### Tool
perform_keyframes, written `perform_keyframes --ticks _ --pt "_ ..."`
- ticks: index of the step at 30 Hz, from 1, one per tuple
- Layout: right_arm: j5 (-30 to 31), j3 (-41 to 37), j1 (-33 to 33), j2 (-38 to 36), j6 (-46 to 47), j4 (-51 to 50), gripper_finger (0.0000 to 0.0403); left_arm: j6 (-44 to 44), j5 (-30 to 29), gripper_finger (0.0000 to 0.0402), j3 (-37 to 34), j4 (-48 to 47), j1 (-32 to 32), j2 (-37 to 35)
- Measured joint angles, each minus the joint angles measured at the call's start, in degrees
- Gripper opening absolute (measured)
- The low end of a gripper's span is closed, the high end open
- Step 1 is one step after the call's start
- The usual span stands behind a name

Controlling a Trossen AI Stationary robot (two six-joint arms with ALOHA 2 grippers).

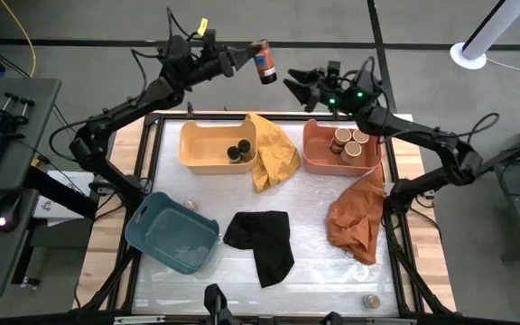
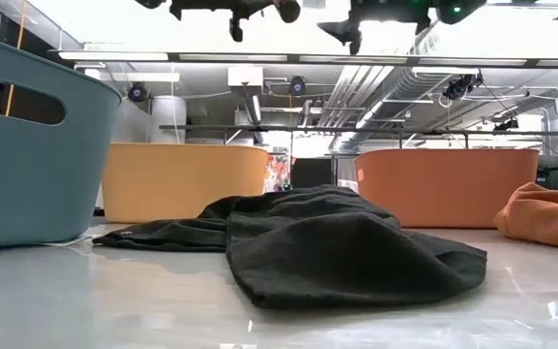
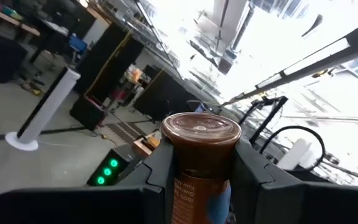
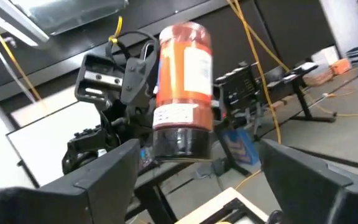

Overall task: Sort spices by type
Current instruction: Put the black spice bottle into the yellow bin

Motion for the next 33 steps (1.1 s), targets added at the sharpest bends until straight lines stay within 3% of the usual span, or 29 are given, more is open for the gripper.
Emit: perform_keyframes --ticks 12,26,33 --pt "-0.2 9.2 3.4 7.2 -0.8 -1.1 0.0328 4.5 -7.7 0.0080 0.0 2.4 -3.8 -0.2" --pt "0.8 9.5 2.9 7.4 -4.4 -0.2 0.0328 4.5 -5.5 0.0080 0.0 6.0 -5.1 -0.1" --pt "-1.6 9.5 2.9 7.4 -4.6 0.6 0.0325 5.4 -5.6 0.0081 0.0 5.8 -5.1 -0.1"
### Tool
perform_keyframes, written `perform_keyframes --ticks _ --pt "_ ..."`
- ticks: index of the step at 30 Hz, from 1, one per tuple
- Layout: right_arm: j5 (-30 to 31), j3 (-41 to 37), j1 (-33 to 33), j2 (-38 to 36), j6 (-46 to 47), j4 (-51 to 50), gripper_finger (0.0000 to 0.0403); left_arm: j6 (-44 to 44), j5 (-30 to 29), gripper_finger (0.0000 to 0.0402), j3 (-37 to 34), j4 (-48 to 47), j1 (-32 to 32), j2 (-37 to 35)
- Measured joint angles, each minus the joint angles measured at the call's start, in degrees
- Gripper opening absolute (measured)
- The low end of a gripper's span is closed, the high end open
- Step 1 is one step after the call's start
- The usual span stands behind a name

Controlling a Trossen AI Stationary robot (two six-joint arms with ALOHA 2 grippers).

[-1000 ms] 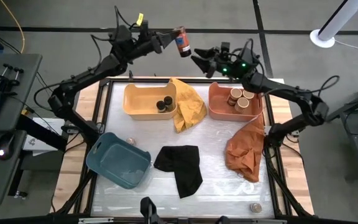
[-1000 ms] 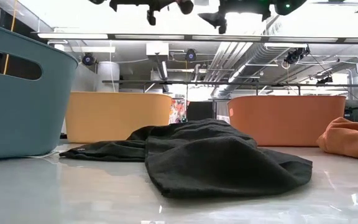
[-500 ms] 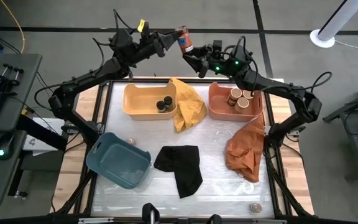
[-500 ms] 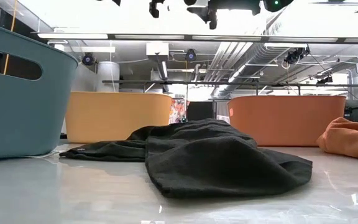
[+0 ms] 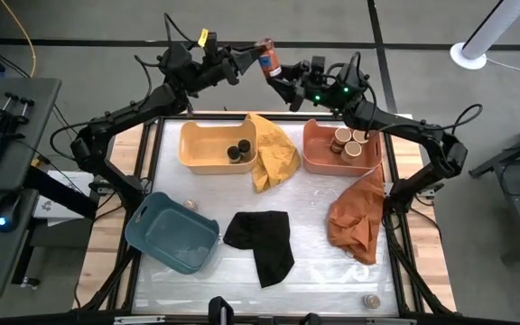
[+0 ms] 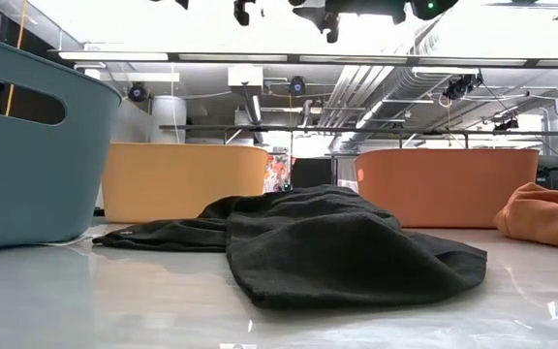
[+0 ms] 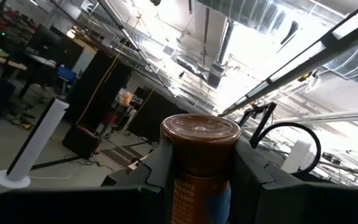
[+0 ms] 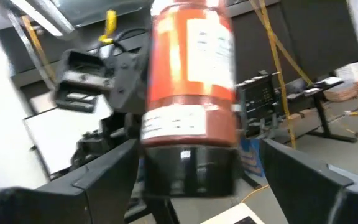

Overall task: Sort spices by type
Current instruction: Put the black spice bottle into the yellow bin

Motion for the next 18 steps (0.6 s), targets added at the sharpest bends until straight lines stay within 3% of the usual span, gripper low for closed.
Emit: perform_keyframes --ticks 5,11,18 --pt "-0.6 0.0 0.0 0.0 0.6 -0.2 0.0289 0.0 -0.2 0.0081 0.0 -0.1 0.0 0.0" --pt "-0.6 0.0 0.0 0.0 2.6 -1.1 0.0203 0.1 -0.5 0.0081 0.0 -0.1 0.0 0.0" --pt "-0.2 0.0 0.0 0.0 2.8 -1.5 0.0199 -0.4 -2.1 0.0113 0.0 -0.1 -0.7 0.0"
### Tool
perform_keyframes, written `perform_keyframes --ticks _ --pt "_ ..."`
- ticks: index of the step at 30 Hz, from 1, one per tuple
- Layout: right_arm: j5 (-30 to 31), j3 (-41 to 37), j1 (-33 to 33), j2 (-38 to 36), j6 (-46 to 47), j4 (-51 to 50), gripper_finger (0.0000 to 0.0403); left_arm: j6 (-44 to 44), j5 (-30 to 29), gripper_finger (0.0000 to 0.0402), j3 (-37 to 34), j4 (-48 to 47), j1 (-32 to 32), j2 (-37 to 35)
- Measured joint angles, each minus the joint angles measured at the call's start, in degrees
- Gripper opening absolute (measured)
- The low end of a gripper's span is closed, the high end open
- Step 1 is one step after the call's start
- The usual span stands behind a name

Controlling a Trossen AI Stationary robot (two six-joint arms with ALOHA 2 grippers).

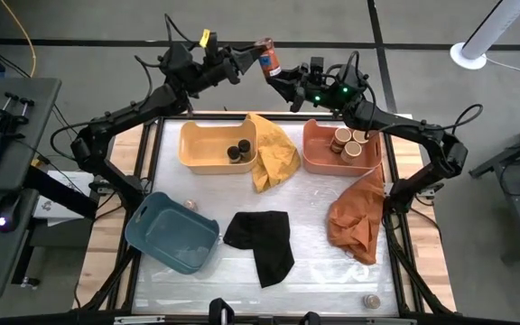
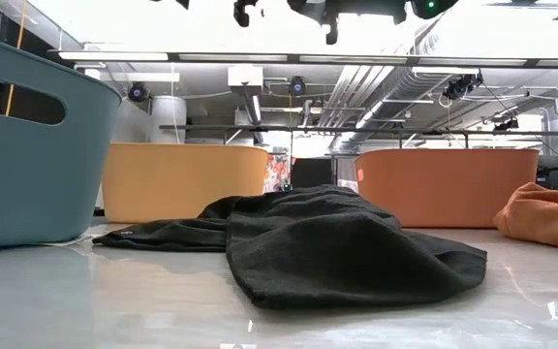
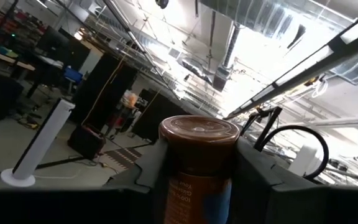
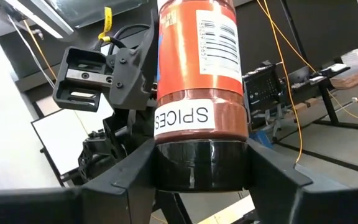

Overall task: Sort spices by type
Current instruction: Put the black spice bottle into the yellow bin

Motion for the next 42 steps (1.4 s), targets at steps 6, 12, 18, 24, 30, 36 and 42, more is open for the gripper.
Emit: perform_keyframes --ticks 6,12,18,24,30,36,42 --pt "-0.1 0.0 -0.2 0.0 -0.4 -0.1 0.0199 2.6 -0.9 0.0166 0.0 0.2 -0.5 0.0" --pt "-1.8 0.0 -2.3 -0.8 -0.3 -1.1 0.0199 2.6 5.5 0.0211 0.0 -0.4 2.6 -0.5" --pt "-2.0 0.0 -5.5 -4.0 -3.9 -8.6 0.0199 3.4 14.3 0.0235 0.1 -3.4 5.6 -1.0" --pt "-9.3 0.0 -8.0 -7.3 -11.4 -20.7 0.0199 16.1 20.3 0.0237 0.1 -10.7 4.7 -1.4" --pt "-12.5 0.0 -8.3 -10.6 -21.9 -40.2 0.0199 37.0 17.0 0.0237 0.1 -26.9 2.1 -1.7" --pt "-11.7 0.0 -7.1 -11.5 -30.0 -58.4 0.0199 54.1 8.0 0.0237 0.0 -36.1 0.0 -1.7" --pt "-3.2 0.0 -3.0 -7.3 -34.2 -63.6 0.0199 62.7 4.8 0.0237 0.0 -37.6 -3.7 -1.4"
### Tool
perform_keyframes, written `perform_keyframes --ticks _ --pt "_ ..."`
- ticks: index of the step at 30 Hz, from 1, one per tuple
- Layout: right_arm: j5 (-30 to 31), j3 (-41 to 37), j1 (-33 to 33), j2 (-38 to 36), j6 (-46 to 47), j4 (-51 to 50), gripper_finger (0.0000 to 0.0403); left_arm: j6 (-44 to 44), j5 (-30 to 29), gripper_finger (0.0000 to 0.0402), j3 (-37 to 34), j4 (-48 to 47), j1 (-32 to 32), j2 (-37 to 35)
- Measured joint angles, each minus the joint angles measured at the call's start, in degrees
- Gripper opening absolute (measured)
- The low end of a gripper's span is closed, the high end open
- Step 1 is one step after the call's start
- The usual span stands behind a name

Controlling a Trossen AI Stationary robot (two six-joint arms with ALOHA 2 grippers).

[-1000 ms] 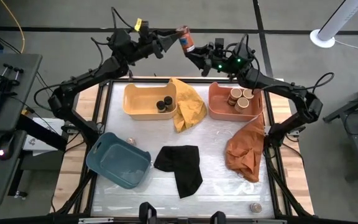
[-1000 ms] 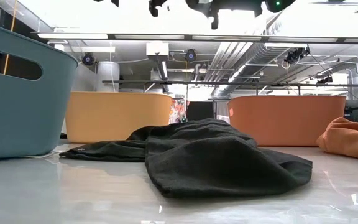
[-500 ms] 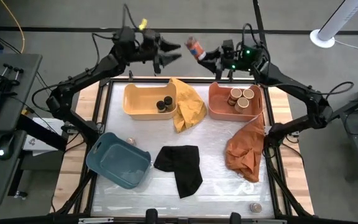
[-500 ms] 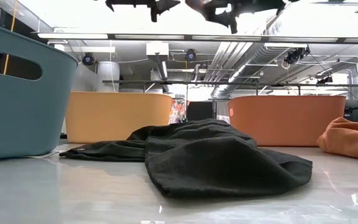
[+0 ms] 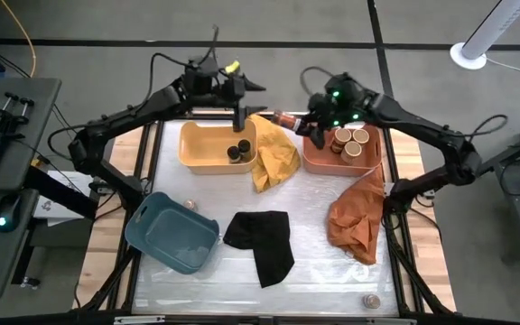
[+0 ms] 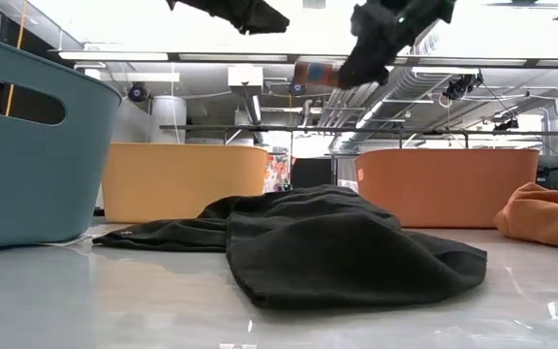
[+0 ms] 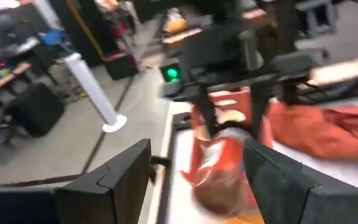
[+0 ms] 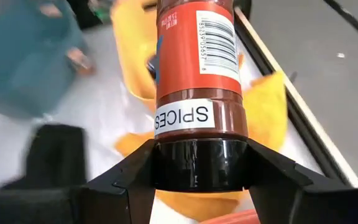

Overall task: Sort spices by type
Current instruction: Put the black spice bottle into the yellow bin

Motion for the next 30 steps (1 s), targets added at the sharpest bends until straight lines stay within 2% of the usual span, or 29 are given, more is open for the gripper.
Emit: perform_keyframes --ticks 3,6,13,16,22,30 --pt "4.8 0.0 1.8 2.4 -1.3 0.6 0.0199 1.2 -1.7 0.0237 0.0 -3.2 -2.0 0.2" --pt "6.5 0.0 3.1 4.8 -1.9 0.8 0.0199 1.6 -4.3 0.0237 0.0 -8.1 -3.4 0.5" --pt "10.8 4.0 7.1 11.4 -1.9 0.7 0.0199 -5.9 -6.2 0.0237 1.1 -17.0 -4.8 2.5" --pt "11.1 7.7 8.6 14.4 -2.7 0.0 0.0199 -5.7 -7.2 0.0237 2.1 -21.8 -5.3 3.9" --pt "11.4 13.6 10.4 18.6 -5.3 -3.6 0.0199 -1.7 -12.9 0.0237 3.0 -25.9 -7.2 6.3" --pt "11.7 14.9 11.6 19.1 -5.1 -3.4 0.0199 -0.7 -17.3 0.0237 3.0 -27.8 -8.4 8.2"
